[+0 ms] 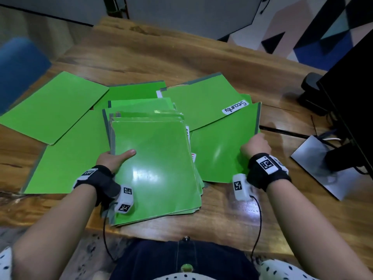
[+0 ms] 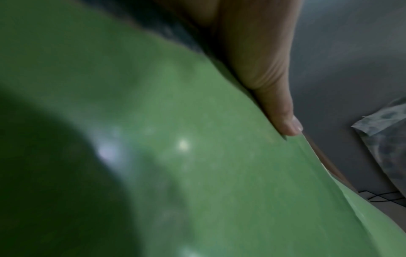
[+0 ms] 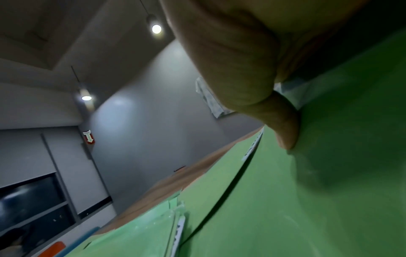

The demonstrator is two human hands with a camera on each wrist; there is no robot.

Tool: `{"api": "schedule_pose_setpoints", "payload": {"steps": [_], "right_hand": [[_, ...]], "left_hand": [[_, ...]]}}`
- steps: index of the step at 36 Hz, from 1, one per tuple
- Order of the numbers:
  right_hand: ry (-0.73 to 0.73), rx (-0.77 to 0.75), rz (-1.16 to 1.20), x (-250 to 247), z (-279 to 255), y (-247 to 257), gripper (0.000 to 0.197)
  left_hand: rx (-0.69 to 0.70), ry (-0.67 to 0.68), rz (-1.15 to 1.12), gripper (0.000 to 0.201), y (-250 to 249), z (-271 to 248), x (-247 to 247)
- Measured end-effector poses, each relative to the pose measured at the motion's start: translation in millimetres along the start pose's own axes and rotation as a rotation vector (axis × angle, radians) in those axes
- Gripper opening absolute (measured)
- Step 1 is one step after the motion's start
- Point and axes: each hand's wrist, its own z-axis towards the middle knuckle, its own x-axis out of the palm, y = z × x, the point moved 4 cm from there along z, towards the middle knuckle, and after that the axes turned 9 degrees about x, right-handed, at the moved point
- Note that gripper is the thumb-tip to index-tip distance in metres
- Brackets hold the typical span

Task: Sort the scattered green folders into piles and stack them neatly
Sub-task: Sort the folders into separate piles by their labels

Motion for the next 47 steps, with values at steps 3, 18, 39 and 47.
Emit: {"api": "schedule_pose_setpoints", "payload": {"steps": [3,18,39,47], "right_hand": [[-0.021,-0.021,0.001,-8.8,-6.8,2.6,0.05],[-0.349,-0.156,0.192,-92.1,-22.6,-14.8,0.031],[-0.139,-0.837,-1.087,-87.1,-42.7,91.0,0.022],[-0.214,-1.062,-1.578,28.3,-27.4,85.4,0.027]], "left_hand": [[-0.007,0.029,0.017,0.104,-0.7,-1.4,-2.0],[-0.012,0.057,0.034,0.099,-3.9,-4.6,-1.7],[0.007,0.064,0.08,0.091,-4.3,-2.8,-4.0],[-0.002,0.07,0.096,0.098,-4.8,-2.2,-3.8]]}}
